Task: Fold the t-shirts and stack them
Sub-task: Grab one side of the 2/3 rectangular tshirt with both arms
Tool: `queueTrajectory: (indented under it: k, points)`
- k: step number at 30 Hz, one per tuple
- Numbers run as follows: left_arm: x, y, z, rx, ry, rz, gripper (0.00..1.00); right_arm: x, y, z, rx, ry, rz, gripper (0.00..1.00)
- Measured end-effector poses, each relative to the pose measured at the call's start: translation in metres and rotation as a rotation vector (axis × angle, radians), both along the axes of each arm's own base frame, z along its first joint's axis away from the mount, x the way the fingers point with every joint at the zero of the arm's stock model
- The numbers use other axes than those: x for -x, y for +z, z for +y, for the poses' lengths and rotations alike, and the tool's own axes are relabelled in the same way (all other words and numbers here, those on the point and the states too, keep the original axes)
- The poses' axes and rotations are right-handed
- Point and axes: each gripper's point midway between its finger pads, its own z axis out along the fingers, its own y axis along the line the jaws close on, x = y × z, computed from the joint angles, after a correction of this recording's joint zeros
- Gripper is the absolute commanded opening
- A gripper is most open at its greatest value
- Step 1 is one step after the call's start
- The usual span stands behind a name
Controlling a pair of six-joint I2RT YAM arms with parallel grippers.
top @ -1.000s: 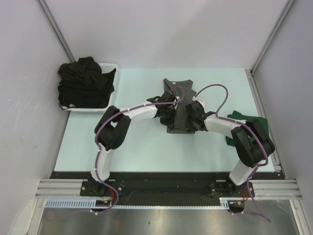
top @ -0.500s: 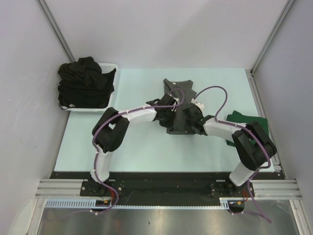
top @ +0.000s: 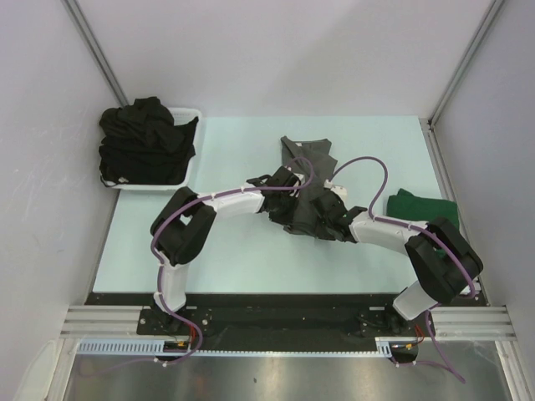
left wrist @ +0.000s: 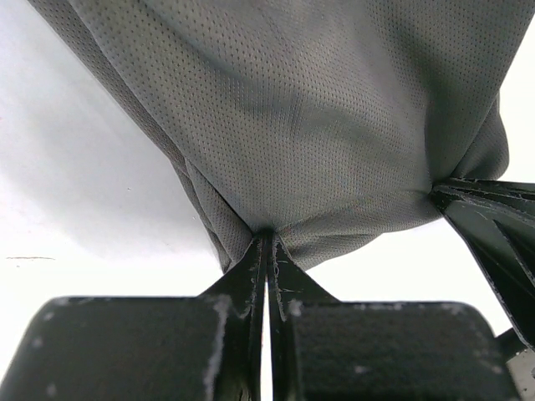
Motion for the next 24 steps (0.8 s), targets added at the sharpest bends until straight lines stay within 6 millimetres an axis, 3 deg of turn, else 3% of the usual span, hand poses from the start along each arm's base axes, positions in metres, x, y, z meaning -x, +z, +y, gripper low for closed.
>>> queueTrajectory:
  k: [24]
  points:
    - [0.0069, 0.0020, 0.0017, -0.028, -0.009, 0.019, 0.02, -0.0055, 0.0016, -0.0064, 0.043, 0.009, 0.029, 0.00]
